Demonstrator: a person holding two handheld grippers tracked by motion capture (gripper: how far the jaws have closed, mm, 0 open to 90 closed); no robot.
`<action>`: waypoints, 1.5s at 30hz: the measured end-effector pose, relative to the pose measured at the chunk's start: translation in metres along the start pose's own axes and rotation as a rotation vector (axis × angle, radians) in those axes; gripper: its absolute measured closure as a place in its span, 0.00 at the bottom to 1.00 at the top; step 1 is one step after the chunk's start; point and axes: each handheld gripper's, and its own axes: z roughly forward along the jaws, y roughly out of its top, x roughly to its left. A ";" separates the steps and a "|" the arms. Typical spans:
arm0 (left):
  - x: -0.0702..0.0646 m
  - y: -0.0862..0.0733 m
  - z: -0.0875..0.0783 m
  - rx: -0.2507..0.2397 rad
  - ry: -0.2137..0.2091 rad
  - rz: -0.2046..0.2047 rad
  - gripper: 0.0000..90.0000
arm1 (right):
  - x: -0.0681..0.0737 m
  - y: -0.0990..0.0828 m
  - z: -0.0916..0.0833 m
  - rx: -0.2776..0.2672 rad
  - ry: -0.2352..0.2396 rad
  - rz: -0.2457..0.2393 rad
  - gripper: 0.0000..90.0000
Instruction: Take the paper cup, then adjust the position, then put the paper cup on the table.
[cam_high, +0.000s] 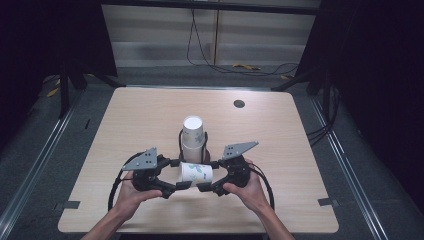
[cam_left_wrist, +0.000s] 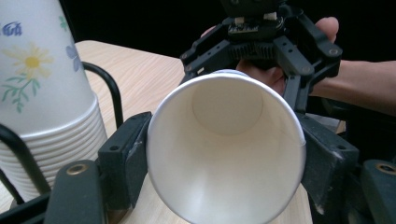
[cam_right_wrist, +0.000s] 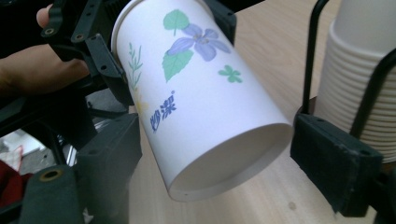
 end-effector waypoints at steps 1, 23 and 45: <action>0.001 0.000 -0.001 -0.001 0.006 -0.007 0.30 | -0.001 0.000 0.000 -0.004 -0.002 0.004 0.17; 0.008 0.001 -0.012 0.100 0.078 -0.041 0.30 | -0.004 -0.006 -0.015 -0.047 -0.075 0.021 0.16; 0.027 0.007 -0.048 0.143 0.152 -0.123 0.29 | -0.009 -0.009 -0.022 -0.076 -0.114 0.048 0.17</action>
